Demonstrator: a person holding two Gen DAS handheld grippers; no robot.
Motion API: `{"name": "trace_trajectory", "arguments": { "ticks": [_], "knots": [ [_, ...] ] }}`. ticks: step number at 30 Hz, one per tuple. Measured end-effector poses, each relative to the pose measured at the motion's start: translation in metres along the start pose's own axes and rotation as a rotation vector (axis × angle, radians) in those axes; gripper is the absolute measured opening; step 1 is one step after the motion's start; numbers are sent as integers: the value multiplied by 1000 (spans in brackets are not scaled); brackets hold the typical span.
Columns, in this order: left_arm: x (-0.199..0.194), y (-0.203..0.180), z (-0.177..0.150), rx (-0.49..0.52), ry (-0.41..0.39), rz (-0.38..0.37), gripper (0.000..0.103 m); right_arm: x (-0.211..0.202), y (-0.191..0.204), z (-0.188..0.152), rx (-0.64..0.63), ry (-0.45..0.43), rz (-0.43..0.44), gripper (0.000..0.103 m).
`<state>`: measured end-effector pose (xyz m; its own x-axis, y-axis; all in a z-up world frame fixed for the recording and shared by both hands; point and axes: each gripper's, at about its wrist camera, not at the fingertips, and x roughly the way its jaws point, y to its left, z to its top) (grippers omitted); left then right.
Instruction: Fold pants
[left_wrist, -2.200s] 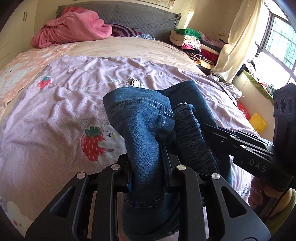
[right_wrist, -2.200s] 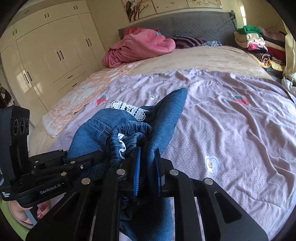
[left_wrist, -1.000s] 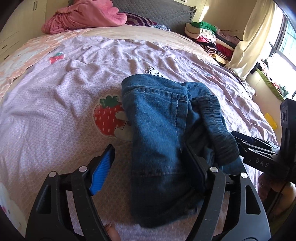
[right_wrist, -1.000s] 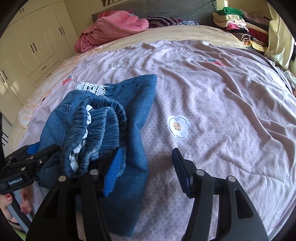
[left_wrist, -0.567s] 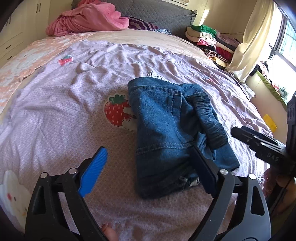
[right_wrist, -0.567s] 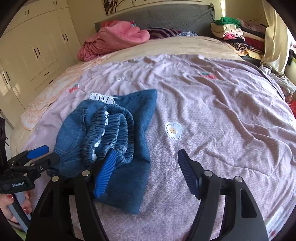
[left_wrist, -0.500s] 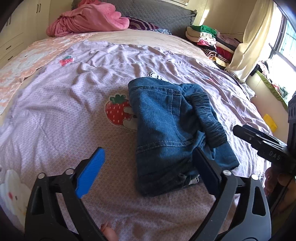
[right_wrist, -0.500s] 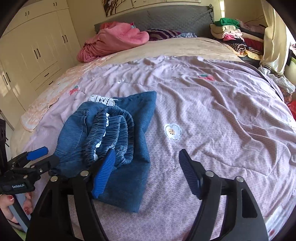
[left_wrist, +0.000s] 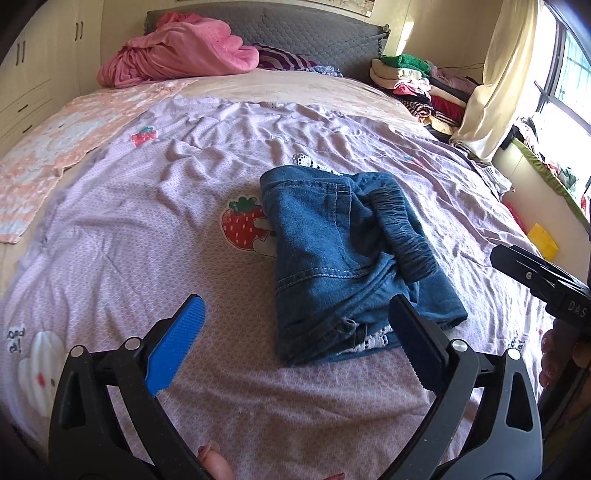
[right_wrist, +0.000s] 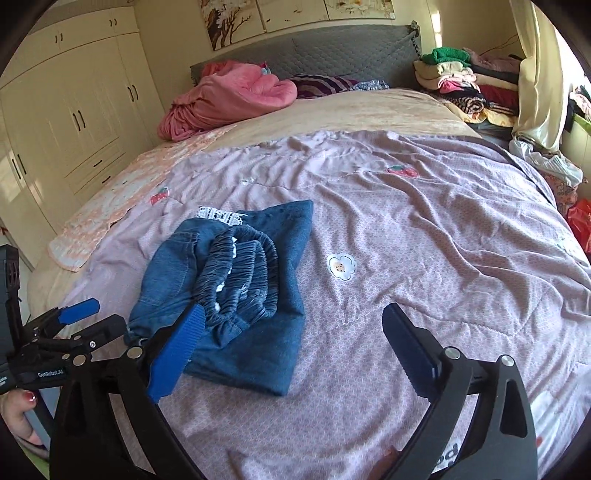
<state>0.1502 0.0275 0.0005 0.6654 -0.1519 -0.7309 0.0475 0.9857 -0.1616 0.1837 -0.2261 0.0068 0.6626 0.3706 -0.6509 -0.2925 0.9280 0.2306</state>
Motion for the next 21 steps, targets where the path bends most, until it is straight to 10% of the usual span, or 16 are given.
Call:
{"name": "trace_trajectory", "arguments": {
  "ticks": [21],
  "knots": [
    [-58,-21,-35,38,-48,22,93,-65,21,-34,-50,-62,2,98]
  ]
}}
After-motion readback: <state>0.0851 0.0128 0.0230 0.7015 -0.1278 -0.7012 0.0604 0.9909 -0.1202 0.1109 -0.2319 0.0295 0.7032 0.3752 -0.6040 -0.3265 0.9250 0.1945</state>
